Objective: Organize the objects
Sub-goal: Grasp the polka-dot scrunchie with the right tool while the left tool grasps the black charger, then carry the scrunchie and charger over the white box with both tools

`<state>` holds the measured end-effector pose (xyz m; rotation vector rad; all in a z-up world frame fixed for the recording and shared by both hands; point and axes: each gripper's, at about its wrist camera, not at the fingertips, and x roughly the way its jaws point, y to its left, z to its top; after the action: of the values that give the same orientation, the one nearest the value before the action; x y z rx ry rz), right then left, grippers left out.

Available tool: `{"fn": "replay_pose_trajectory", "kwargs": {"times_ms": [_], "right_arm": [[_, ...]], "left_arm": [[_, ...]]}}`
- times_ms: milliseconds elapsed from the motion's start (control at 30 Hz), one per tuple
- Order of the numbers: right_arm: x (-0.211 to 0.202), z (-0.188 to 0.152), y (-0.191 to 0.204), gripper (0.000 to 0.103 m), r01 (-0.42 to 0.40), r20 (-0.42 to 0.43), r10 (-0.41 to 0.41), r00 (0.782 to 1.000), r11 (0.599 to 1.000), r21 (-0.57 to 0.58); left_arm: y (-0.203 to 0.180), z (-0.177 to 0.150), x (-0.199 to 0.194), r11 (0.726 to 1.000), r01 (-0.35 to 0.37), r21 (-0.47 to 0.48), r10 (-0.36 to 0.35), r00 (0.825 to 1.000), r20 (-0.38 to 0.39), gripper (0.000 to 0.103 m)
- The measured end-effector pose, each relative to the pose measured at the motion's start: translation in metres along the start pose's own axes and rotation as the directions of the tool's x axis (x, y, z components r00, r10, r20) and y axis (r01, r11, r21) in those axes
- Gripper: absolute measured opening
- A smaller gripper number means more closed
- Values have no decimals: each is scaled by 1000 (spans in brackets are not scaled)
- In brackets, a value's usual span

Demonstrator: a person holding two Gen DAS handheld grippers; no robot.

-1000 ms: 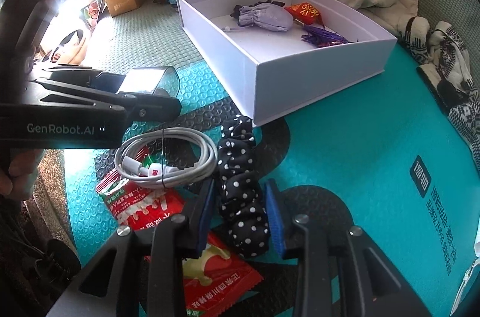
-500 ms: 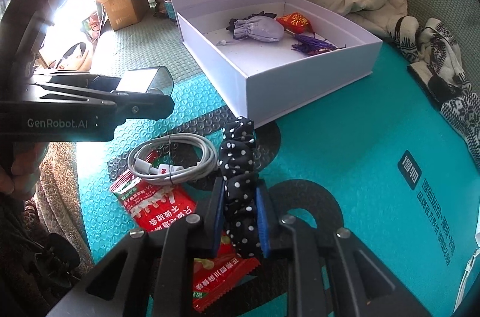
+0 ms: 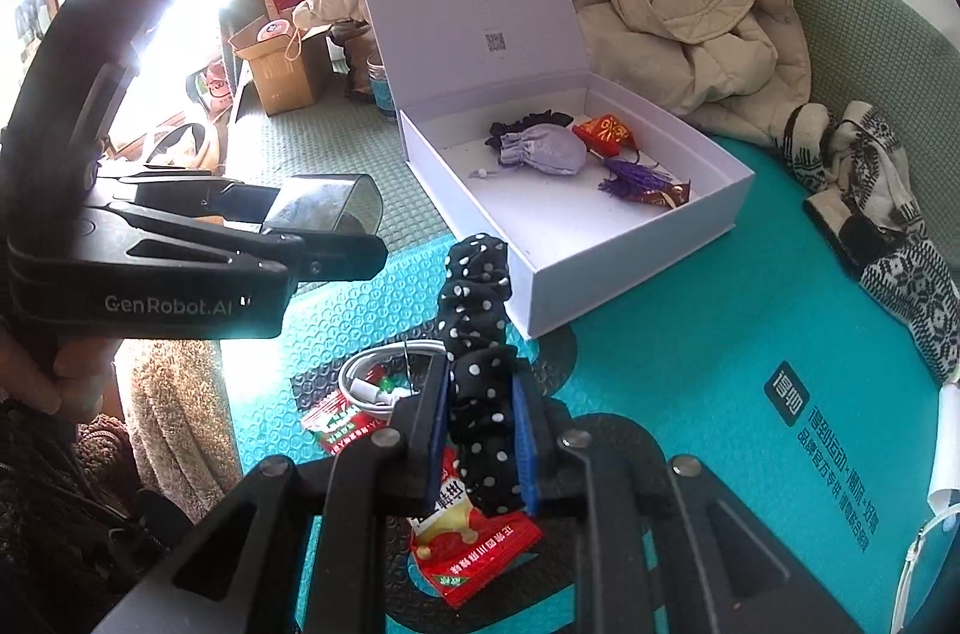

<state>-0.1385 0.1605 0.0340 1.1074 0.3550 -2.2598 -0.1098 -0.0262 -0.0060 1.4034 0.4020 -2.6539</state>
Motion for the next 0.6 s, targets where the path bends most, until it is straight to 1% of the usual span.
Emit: {"fn": "replay_pose_trajectory", "kwargs": {"times_ms": [333,400,600], "right_arm": [[-4,29,-1,18,-37,48,38,998,999,-25],[-4,36,-3,18,-51,57,52,997,998,-26],[2,53,-13,18,-54,68,57,996,998,-36]], "left_arm": [[2,23,-17,999,-32,28,32,999,23,57],[3,29,-18,999,-33,34,32,999,24,57],[1,49,-17,998,-30,52,29,999,28,57]]}}
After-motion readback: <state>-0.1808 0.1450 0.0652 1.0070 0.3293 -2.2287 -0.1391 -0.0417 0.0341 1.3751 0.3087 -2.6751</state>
